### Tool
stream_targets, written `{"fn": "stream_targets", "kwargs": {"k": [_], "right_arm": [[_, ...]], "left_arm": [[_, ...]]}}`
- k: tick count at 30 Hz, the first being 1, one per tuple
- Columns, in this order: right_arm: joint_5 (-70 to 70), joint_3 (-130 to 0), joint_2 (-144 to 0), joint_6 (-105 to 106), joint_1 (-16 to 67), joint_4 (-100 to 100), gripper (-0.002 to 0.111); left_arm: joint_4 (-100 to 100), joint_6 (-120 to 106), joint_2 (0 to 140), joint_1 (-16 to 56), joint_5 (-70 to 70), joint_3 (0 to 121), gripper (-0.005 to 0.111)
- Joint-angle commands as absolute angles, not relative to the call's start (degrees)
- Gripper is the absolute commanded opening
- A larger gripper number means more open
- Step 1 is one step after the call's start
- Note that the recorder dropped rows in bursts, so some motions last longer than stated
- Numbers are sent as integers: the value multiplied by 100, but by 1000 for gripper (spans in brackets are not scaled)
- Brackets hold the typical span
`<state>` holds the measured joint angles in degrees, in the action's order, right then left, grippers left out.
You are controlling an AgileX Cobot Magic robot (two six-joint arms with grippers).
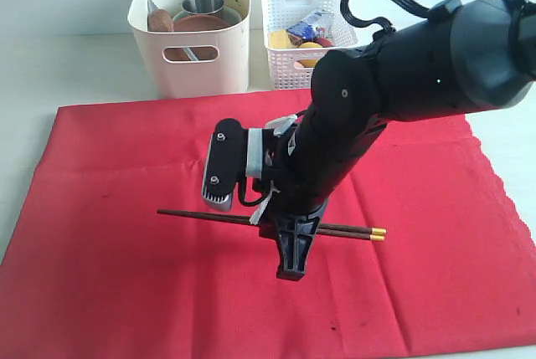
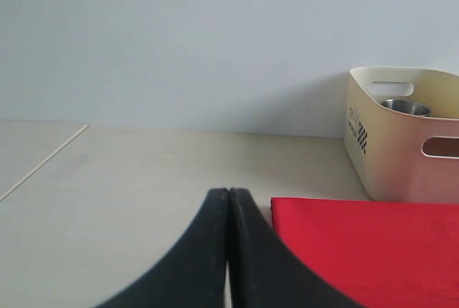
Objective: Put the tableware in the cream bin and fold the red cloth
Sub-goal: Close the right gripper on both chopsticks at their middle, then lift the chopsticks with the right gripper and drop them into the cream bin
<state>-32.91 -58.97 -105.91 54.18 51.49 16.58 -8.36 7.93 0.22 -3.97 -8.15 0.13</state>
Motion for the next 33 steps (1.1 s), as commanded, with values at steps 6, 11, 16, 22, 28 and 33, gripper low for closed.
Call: {"fn": "stream_targets", "kwargs": {"k": [6,11,16,22,28,33], "right_arm": [[-2160,-5887,-10504,5230,5136,1642,0],[-1316,-5935,-10504,4699,5062,1642,0],[-765,-6385,-10504,4062,4800,1652,0],[-352,-6913,-10504,3898,4504,1652,0],[641,-7410,-10583,3898,4465,1652,0],[1416,-8034,-11042,3837,4465,1796,0]], "left_arm": [[-872,773,0,-403,-804,0,0],[-872,773,0,-403,-804,0,0],[-872,773,0,-403,-804,0,0],[-872,773,0,-403,-804,0,0],[-872,773,0,-403,-804,0,0],[-872,773,0,-403,-804,0,0]]}}
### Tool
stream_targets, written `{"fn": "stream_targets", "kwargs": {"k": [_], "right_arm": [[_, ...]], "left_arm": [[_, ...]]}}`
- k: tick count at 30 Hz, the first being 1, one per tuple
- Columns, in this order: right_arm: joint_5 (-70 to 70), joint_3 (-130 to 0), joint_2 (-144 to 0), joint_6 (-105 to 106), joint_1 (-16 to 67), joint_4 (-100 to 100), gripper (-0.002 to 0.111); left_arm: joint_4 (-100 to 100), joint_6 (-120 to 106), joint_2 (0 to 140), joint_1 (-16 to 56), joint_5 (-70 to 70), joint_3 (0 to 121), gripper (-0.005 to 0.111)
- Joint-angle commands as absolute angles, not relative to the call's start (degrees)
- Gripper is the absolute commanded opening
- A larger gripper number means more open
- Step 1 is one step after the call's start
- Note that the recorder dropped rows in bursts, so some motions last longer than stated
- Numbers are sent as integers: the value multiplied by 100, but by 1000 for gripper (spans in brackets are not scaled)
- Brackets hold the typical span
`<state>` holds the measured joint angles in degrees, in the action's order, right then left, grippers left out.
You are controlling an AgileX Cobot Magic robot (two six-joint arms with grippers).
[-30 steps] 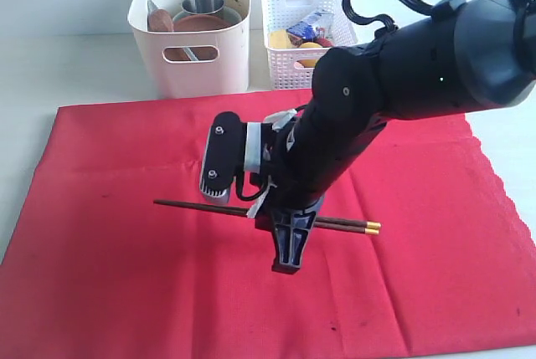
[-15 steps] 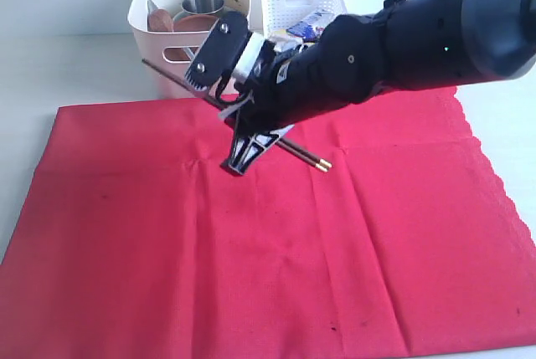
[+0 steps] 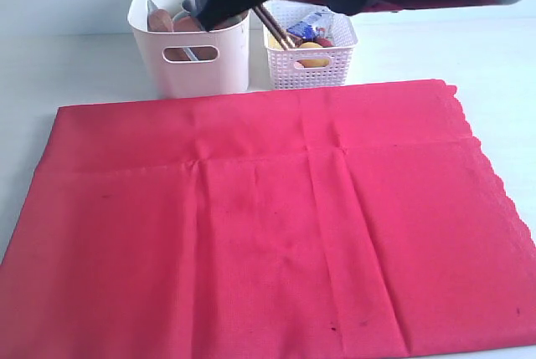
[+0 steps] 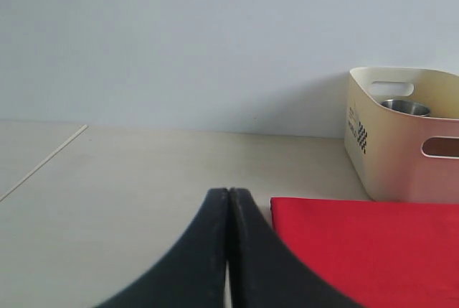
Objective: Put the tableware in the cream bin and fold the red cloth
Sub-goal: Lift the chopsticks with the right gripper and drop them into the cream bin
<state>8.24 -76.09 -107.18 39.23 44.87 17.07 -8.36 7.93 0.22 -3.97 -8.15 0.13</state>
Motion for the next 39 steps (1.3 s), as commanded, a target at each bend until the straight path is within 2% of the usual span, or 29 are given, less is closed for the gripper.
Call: {"fn": "stream_targets", "kwargs": {"k": [1,7,17,20,27,32,35,39], "right_arm": [[1597,-8195,-11184,3731,4465,1796,0],[2285,-9484,-12198,3074,4465,1796,0],[2237,-11429,-13843,2545,4465,2121,1],[2273,-11591,-14080,2545,4465,2746,10],[2383,-11619,-14174,3039,4465,3110,45],[2424,-11619,-14174,3039,4465,3134,66],[2449,-11619,-14103,3107,4465,3134,74],[1920,-11619,-13778,3192,4465,3154,74]], "left_arm": [[-872,773,0,-403,-804,0,0],[-872,773,0,-403,-804,0,0],[-872,773,0,-403,-804,0,0],[-872,773,0,-403,-804,0,0],[-872,773,0,-403,-804,0,0],[-872,773,0,-403,-804,0,0],[-872,773,0,-403,-804,0,0],[-872,773,0,-403,-804,0,0]]}}
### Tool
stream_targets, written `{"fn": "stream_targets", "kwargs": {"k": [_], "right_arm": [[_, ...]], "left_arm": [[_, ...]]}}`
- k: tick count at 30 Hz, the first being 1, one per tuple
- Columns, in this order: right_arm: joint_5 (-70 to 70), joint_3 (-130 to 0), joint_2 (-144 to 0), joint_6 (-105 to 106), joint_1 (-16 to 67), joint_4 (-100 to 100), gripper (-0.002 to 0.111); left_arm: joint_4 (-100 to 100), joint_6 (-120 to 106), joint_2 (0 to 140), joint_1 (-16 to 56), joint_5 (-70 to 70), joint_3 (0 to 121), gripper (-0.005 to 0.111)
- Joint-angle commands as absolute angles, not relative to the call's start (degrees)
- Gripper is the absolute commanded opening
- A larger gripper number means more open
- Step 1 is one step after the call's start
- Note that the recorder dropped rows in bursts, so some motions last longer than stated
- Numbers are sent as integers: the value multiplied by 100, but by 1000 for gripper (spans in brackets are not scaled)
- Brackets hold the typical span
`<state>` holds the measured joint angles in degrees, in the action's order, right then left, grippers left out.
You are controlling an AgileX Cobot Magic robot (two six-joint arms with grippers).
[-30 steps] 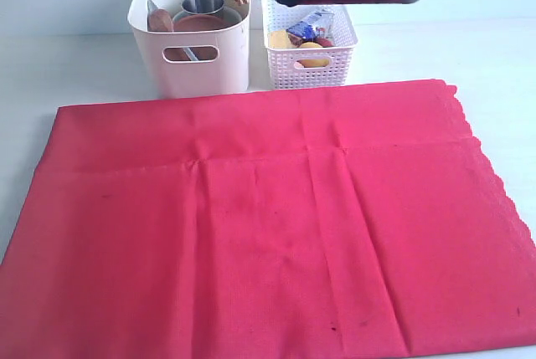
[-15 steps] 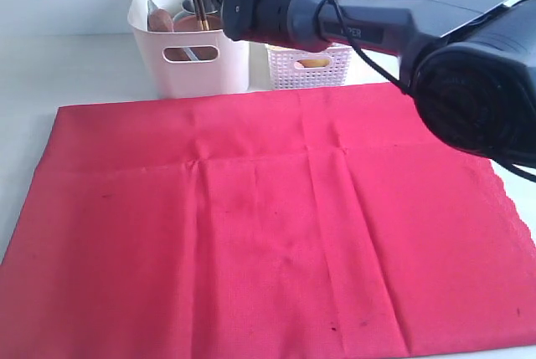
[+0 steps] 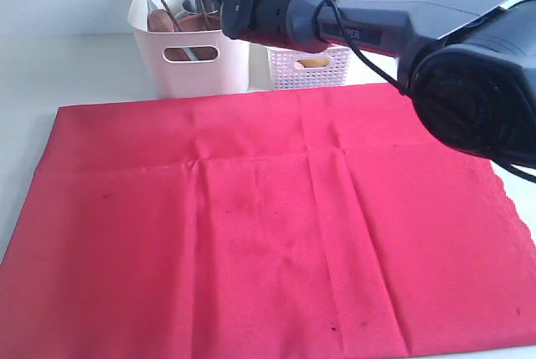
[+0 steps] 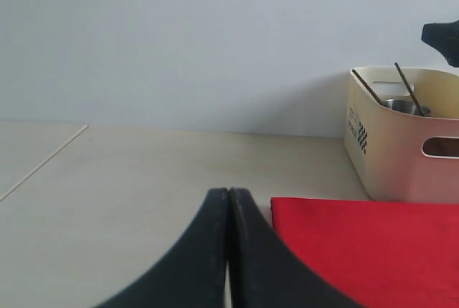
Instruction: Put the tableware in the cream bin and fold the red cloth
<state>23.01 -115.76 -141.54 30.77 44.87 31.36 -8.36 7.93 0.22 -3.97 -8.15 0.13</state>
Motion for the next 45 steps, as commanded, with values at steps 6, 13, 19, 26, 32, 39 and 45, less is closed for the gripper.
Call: {"fn": "stream_targets", "kwargs": {"k": [6,13,19,26,32,39,45], "right_arm": [[245,-11619,-12934,3419,4423,3129,64],[-2102,-11619,-11744,3534,4127,3084,16],[-3374,-11619,-11020,2346,4002,1684,0],[-4188,-10969,-10119,1032,4002,-67,0],[-2950,-8325,-8496,444,3880,-93,0],[-242,-4496,-6966,-295,2789,-91,0],[1814,-2178,-6819,-620,2251,263,0]], "left_arm": [[-872,773,0,-403,-804,0,0],[-872,773,0,-403,-804,0,0],[-872,773,0,-403,-804,0,0],[-872,773,0,-403,-804,0,0],[-872,773,0,-403,-804,0,0],[-872,773,0,-403,-804,0,0],[-872,773,0,-403,-738,0,0]]}}
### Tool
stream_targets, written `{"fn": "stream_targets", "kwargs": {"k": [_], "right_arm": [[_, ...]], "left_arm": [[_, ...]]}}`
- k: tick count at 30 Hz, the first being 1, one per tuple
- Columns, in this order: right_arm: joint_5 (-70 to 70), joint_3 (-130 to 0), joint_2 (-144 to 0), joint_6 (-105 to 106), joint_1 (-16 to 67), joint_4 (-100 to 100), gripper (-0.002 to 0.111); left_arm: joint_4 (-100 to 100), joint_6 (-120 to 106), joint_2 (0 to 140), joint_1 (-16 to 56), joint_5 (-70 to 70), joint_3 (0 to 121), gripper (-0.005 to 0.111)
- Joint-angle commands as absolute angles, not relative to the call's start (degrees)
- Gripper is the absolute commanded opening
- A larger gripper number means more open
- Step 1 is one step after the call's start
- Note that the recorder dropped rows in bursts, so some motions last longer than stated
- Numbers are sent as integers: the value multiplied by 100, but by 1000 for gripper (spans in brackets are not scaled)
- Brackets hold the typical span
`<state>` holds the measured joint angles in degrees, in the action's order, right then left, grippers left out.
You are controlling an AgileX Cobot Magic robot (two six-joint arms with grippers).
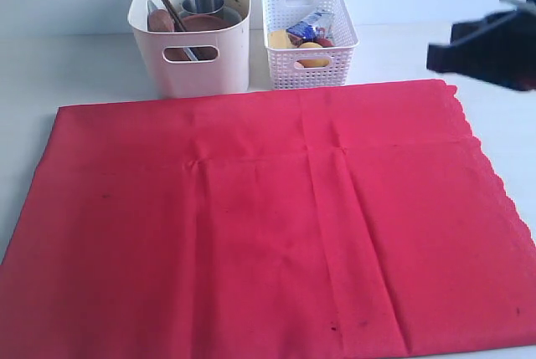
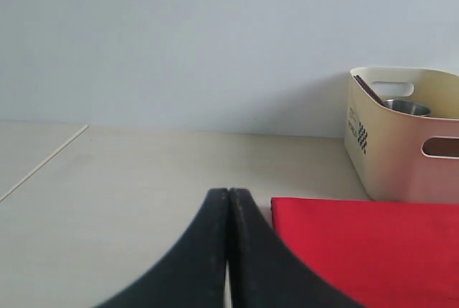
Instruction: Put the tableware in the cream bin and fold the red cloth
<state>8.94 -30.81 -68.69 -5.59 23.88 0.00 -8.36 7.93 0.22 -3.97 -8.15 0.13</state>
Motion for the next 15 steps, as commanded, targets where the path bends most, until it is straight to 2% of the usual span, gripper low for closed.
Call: {"fn": "stream_targets", "kwargs": {"k": [1,4,7,13,15], "right_arm": [[2160,-1908,-6819,-620,2251,404,0],[2820,-1279,-6819,-456,2251,685,0],[2957,-1022,-6819,-304,2251,874,0],[3030,-966,-6819,-317,2251,953,0],[3106,-966,-6819,-317,2263,953,0]], "left_arm": [[-816,854,0,-403,-509,0,0],[96,2562,0,-403,245,0,0],[125,3622,0,-403,855,0,0],[-100,3570,0,-403,2797,0,0],[-143,2796,38,-403,2688,255,0]]}}
